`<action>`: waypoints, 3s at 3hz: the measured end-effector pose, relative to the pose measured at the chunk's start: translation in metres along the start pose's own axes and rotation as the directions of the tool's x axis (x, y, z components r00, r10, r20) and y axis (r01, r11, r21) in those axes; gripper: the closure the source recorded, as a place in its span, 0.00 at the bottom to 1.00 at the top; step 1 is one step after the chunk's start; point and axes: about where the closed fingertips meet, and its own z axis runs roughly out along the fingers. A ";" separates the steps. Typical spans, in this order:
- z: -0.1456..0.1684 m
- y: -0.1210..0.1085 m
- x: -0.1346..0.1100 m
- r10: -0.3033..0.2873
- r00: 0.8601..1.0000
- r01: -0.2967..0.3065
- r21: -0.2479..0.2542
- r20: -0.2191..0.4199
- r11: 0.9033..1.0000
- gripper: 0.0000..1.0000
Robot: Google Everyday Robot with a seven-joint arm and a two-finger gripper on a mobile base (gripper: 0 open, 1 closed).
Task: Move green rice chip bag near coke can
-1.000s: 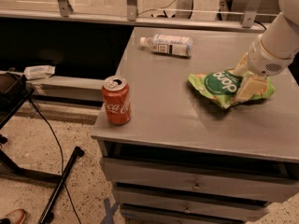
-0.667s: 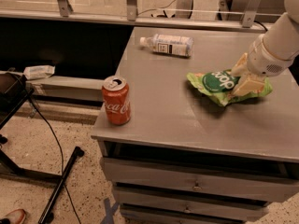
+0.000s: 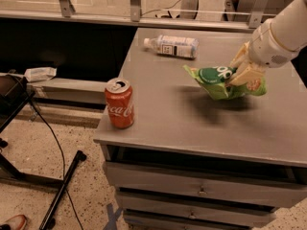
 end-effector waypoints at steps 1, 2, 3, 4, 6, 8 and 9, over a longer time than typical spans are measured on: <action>-0.012 -0.006 -0.024 -0.006 1.000 0.006 0.037 0.018 0.999 1.00; 0.004 0.001 -0.067 -0.018 1.000 0.019 0.029 -0.016 0.999 1.00; 0.020 0.009 -0.090 -0.023 0.999 0.023 0.006 -0.050 1.000 1.00; 0.035 0.016 -0.100 -0.005 0.998 0.004 -0.022 -0.061 1.000 0.82; 0.035 0.040 -0.126 -0.020 1.000 0.019 -0.058 -0.013 0.998 0.28; 0.029 0.048 -0.138 -0.040 0.999 0.041 -0.066 0.016 0.997 0.00; 0.015 0.045 -0.119 0.001 0.999 0.003 -0.064 0.052 0.998 0.00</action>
Offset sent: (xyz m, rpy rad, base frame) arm -0.0005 0.0989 0.0102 -0.0527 -0.0171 -0.0069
